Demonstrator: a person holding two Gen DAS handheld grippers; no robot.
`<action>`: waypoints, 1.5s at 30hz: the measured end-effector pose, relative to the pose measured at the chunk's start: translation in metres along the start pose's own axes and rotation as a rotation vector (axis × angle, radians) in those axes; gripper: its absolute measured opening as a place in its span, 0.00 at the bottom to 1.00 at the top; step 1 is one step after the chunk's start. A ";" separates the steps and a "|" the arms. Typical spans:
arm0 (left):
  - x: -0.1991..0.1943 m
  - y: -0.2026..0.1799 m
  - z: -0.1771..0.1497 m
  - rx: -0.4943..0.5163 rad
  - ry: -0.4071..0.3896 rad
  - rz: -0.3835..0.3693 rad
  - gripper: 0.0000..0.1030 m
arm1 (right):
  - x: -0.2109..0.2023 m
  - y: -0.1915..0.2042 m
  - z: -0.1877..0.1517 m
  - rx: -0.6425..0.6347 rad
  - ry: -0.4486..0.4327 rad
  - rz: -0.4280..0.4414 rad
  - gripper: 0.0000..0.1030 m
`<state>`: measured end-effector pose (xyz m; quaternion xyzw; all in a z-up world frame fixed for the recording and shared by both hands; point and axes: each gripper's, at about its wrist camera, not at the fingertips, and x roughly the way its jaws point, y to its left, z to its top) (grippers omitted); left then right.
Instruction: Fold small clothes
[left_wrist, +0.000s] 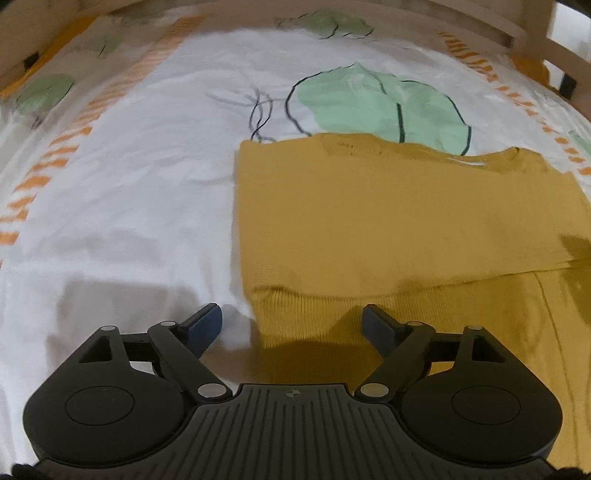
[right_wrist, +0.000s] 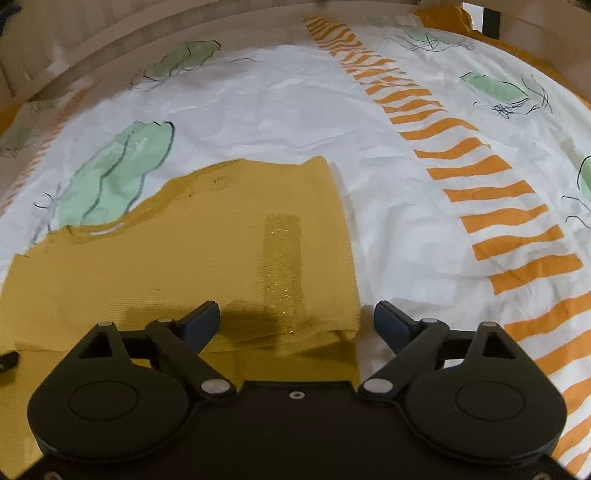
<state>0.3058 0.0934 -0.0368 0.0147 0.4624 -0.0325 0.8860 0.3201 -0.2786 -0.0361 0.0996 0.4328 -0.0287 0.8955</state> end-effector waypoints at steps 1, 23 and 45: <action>-0.003 0.001 -0.001 -0.013 0.009 -0.001 0.79 | -0.003 -0.001 0.000 0.006 -0.001 0.014 0.89; -0.106 0.035 -0.081 -0.162 -0.112 -0.028 0.63 | -0.097 -0.029 -0.074 -0.065 -0.124 0.103 0.89; -0.155 0.032 -0.203 -0.129 -0.063 -0.046 0.63 | -0.170 -0.074 -0.203 0.113 -0.057 0.106 0.90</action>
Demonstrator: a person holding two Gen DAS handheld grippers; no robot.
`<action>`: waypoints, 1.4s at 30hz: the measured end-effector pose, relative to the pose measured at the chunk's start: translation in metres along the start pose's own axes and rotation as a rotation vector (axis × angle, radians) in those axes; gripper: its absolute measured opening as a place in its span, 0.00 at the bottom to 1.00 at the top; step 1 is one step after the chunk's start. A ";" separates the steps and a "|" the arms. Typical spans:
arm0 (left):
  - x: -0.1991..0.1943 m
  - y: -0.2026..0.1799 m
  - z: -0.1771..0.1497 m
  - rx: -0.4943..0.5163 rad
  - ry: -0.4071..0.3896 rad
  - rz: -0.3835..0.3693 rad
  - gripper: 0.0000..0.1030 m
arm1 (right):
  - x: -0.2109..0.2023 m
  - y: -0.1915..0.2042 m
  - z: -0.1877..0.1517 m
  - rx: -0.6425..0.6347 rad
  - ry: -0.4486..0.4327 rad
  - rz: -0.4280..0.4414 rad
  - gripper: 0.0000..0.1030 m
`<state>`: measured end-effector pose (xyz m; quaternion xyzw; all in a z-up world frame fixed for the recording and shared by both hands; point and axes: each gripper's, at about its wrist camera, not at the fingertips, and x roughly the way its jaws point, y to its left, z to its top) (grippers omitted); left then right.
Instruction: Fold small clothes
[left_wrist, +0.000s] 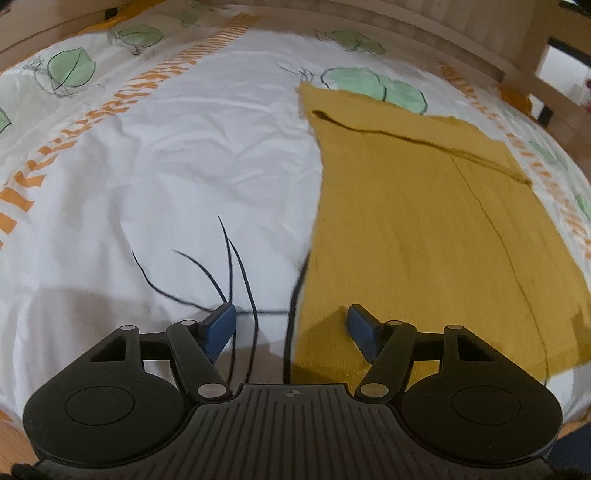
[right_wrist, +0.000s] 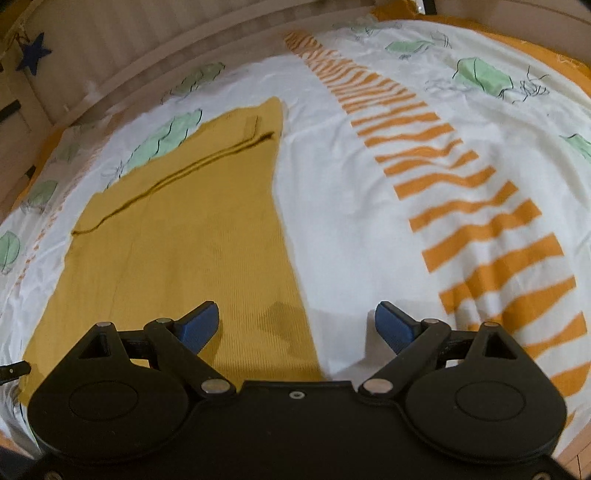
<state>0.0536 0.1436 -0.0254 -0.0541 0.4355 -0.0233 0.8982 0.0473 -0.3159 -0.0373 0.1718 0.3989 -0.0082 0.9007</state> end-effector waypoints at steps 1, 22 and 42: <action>-0.001 -0.003 -0.003 0.016 -0.001 0.003 0.63 | 0.000 0.000 -0.002 -0.004 0.009 0.003 0.90; 0.002 -0.012 -0.015 0.034 -0.006 -0.071 0.64 | 0.004 0.017 -0.029 -0.071 0.059 0.109 0.99; -0.003 -0.010 -0.017 0.005 -0.034 -0.146 0.13 | 0.002 0.025 -0.033 -0.107 0.069 0.092 0.69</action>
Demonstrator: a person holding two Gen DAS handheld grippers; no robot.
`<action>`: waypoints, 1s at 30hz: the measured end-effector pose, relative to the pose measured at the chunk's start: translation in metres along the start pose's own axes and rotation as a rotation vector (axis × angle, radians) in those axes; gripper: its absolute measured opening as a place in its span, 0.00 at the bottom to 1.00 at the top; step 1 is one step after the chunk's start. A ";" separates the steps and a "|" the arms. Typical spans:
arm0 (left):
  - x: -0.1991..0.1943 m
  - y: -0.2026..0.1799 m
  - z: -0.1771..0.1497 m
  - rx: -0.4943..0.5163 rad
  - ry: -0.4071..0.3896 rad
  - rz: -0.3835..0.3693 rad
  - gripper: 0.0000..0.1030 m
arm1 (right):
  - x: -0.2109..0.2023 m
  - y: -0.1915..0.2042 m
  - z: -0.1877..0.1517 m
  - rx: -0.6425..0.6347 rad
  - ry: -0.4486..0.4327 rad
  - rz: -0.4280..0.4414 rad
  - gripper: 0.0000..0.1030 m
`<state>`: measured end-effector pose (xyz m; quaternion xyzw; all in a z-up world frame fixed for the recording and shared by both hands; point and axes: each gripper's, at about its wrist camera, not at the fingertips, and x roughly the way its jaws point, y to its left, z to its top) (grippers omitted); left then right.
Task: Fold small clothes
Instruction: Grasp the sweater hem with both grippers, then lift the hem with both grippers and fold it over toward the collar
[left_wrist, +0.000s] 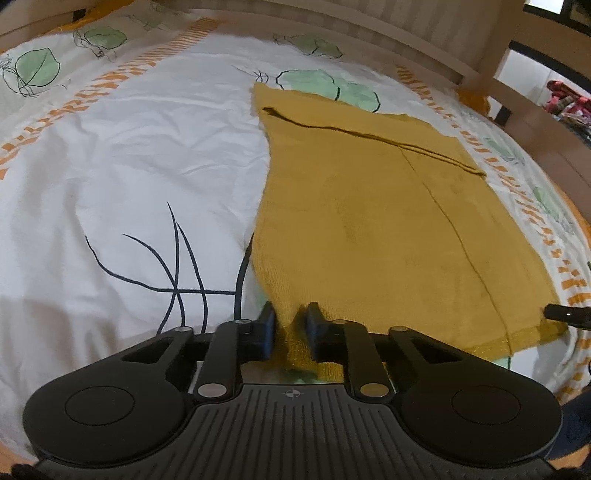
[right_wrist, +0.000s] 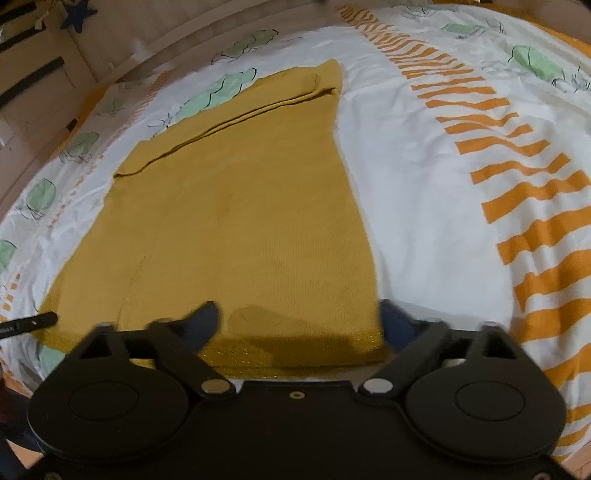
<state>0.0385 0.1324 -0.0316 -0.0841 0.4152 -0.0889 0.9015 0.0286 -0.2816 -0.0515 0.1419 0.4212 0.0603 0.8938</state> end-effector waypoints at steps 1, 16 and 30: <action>0.001 0.001 0.000 -0.008 -0.001 -0.002 0.12 | -0.001 0.001 0.000 -0.009 -0.004 -0.013 0.63; -0.020 0.006 0.014 -0.104 -0.179 -0.049 0.05 | -0.023 -0.007 0.011 0.071 -0.178 0.106 0.17; -0.026 0.006 0.076 -0.179 -0.277 -0.079 0.05 | -0.029 0.002 0.059 0.117 -0.280 0.120 0.17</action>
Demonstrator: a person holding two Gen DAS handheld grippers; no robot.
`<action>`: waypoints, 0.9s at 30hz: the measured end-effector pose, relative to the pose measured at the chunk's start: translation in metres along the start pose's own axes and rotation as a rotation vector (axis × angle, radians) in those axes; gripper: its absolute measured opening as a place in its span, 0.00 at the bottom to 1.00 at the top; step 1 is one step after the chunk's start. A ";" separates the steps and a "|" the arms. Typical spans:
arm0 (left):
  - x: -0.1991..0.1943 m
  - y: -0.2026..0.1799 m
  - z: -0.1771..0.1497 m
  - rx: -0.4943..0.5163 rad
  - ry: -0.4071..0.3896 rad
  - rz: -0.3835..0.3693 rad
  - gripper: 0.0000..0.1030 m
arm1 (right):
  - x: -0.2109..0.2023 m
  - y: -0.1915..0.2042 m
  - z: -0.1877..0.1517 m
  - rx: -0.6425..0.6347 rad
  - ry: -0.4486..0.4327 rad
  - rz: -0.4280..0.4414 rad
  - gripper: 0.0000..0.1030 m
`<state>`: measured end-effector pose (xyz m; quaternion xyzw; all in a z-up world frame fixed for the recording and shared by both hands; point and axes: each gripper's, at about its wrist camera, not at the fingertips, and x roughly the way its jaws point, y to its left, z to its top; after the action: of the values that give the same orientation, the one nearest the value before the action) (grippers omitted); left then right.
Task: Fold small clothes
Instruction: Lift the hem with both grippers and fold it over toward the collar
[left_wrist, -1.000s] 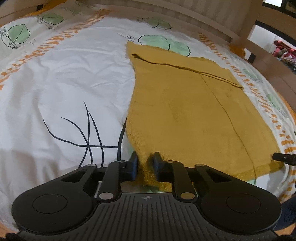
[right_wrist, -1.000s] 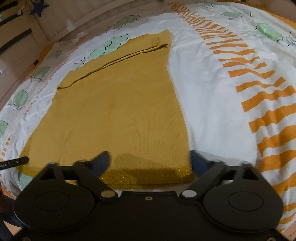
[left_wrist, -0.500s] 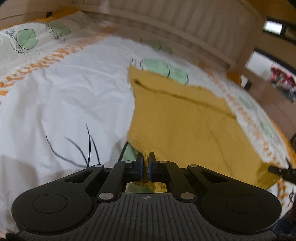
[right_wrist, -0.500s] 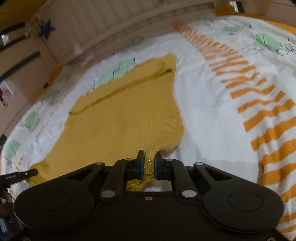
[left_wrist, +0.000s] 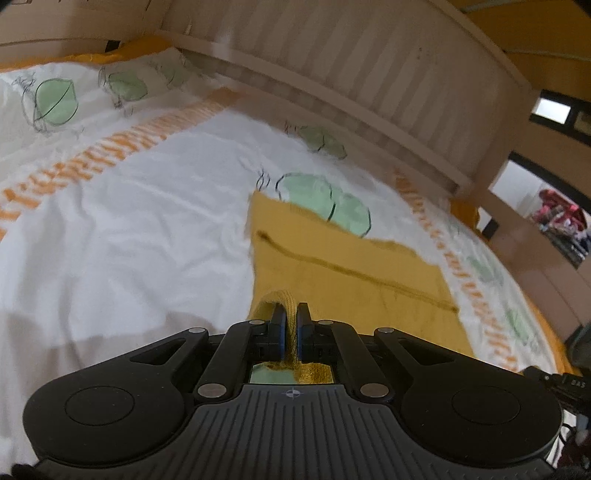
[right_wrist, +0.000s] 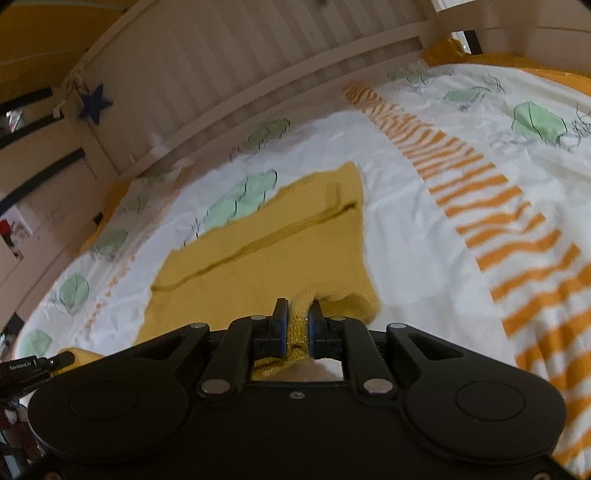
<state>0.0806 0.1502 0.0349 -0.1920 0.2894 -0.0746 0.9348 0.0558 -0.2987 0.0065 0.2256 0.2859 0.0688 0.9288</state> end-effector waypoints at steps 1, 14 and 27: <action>0.003 -0.002 0.006 0.003 -0.004 0.003 0.05 | 0.003 0.001 0.005 0.000 -0.002 0.001 0.17; 0.068 -0.014 0.086 -0.026 -0.081 -0.008 0.05 | 0.074 0.020 0.099 -0.039 -0.069 -0.006 0.17; 0.161 0.001 0.117 -0.073 -0.054 0.070 0.05 | 0.181 -0.002 0.137 0.017 -0.053 -0.104 0.16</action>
<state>0.2799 0.1478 0.0410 -0.2178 0.2733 -0.0261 0.9366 0.2825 -0.3060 0.0151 0.2203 0.2733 0.0122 0.9363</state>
